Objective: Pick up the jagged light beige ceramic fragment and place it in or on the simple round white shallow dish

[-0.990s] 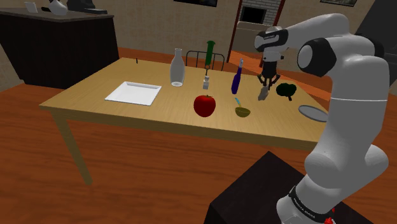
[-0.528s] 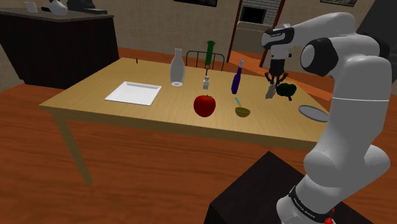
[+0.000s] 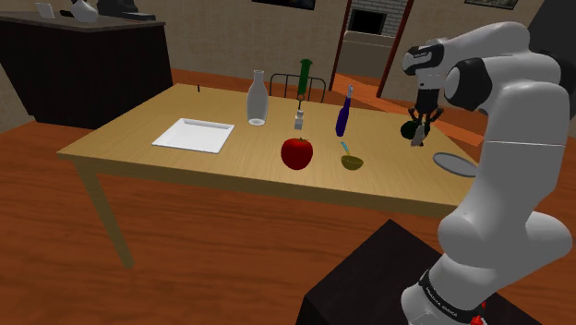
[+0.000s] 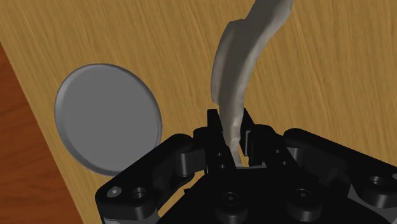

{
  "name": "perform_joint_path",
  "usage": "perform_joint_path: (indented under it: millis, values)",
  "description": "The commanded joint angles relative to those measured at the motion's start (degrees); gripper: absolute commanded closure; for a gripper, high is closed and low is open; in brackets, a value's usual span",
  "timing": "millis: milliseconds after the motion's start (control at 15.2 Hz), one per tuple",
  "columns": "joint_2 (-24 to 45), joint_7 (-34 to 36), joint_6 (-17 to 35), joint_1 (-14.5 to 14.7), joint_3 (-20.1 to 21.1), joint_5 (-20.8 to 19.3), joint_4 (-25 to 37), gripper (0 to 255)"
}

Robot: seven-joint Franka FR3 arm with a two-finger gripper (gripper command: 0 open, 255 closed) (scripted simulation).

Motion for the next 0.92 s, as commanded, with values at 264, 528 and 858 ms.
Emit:
perform_joint_path:
  millis: [264, 528, 858]
  values:
    - [3.5, -7.4, -0.3, -6.1, -1.8, 0.7, 4.9, 255]
    - [7.2, -12.2, -1.1, -10.8, -2.6, 1.7, 10.1, 255]
    - [13.7, -18.0, -3.7, -17.7, -3.1, 3.6, 20.3, 255]
